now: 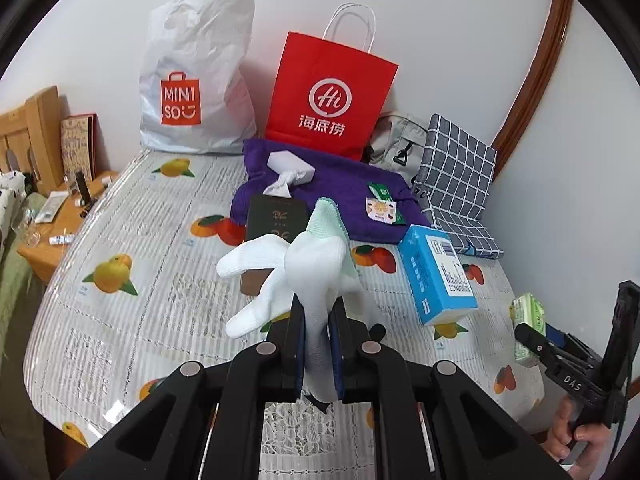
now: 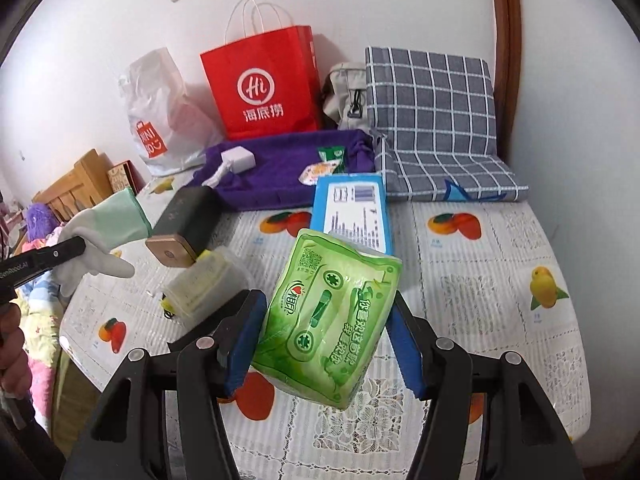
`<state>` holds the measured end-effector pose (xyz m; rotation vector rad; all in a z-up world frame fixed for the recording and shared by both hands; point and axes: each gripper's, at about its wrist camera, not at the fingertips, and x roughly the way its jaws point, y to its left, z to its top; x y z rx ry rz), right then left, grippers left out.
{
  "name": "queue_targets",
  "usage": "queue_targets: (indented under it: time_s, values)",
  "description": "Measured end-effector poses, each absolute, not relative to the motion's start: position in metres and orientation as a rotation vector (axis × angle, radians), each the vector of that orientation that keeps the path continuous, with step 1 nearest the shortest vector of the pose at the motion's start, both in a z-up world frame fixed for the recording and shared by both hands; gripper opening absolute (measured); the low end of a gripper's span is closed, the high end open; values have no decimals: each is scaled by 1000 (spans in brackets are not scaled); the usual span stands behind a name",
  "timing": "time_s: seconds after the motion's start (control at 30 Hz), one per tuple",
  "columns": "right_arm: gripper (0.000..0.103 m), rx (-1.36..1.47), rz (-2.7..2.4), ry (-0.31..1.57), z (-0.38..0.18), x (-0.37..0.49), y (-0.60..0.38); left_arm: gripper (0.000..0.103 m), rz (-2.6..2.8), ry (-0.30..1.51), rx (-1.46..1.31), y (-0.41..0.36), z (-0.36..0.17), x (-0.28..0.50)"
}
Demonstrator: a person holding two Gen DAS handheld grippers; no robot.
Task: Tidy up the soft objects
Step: 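Carry the glove with left while right carries the green tissue pack toward the towel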
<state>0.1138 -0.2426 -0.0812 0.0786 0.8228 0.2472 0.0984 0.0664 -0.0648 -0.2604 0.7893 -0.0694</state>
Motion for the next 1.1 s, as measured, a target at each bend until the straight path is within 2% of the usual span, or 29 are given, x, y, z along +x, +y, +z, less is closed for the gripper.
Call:
queue_targets:
  time_s: [0.73, 1.1]
  values:
    - [60, 75, 230, 728, -46, 129, -244, 11, -91, 735, -243, 63, -36, 111]
    - [60, 126, 265, 750, -42, 153, -242, 11, -73, 707, -183, 54, -24, 128]
